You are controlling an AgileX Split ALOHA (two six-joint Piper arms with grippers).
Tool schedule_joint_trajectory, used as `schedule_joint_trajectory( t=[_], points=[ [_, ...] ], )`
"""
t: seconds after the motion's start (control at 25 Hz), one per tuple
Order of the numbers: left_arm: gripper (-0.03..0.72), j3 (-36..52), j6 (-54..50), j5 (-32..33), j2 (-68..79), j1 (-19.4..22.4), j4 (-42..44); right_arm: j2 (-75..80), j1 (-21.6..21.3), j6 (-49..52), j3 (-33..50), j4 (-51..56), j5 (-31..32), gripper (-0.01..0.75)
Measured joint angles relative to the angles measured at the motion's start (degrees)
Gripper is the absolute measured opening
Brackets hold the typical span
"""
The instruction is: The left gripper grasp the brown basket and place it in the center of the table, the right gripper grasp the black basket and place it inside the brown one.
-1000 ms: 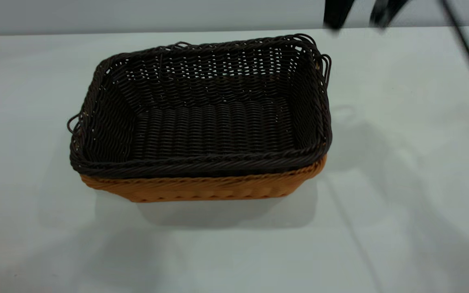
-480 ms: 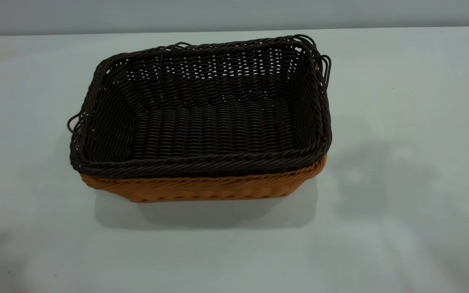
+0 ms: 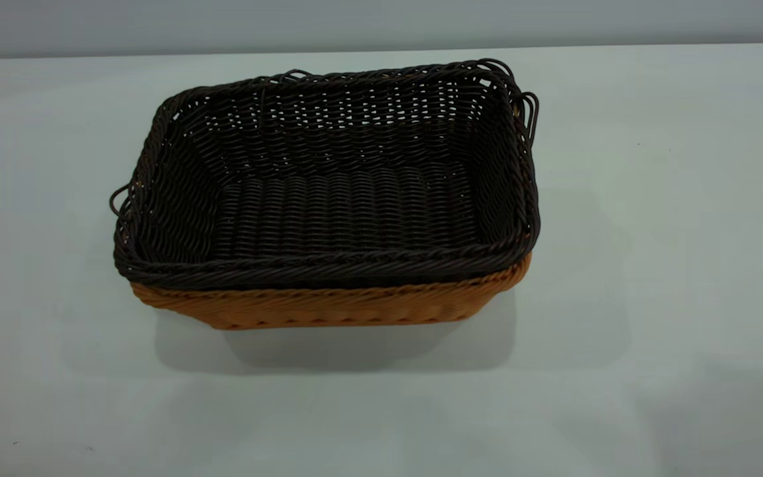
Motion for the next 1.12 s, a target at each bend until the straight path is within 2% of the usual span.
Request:
schedule_joint_trajectory(
  t=[0.32, 0.52, 0.64, 0.92, 1.12],
  points=[
    [0.421, 14.7, -7.3, 0.0, -4.3, 0.0, -4.0, -17.0, 0.0, 0.5, 26.9, -3.1, -0.1, 0.465],
    [0.421, 21.2, -8.6, 0.0, -5.9, 0.0, -8.9, -26.1, 0.0, 2.3, 43.2, -4.6, -4.8, 0.465],
    [0.421, 25.4, -8.7, 0.0, -6.9, 0.0, -11.4, -30.5, 0.0, 2.7, 49.9, -5.2, -6.8, 0.465],
    [0.421, 34.2, -8.8, -0.4, -9.5, 0.0, -17.0, -34.4, 0.0, 2.8, 51.7, -5.8, -9.2, 0.465],
    [0.421, 35.1, -8.8, -6.4, -13.9, 0.0, -17.5, -34.5, 0.0, 2.8, 51.7, -5.8, -9.2, 0.465]
  ],
)
